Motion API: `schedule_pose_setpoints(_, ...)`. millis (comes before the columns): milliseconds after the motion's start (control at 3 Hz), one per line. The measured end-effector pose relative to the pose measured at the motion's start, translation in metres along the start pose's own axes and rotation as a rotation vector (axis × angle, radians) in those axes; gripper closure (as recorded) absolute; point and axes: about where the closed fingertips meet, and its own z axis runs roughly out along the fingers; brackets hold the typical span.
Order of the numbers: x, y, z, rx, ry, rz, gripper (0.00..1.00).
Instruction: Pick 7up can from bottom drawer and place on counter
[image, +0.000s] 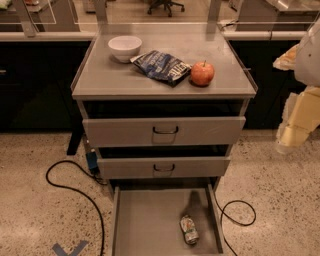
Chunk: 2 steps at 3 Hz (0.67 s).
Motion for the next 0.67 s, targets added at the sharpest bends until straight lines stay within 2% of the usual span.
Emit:
schedule_pose_setpoints(333,0.0,0.0,0.0,0.0,0.0,0.0,0.0)
schedule_pose_setpoints(667,0.0,0.022,0.014,-0.007,-0.026,-0.02,0.0)
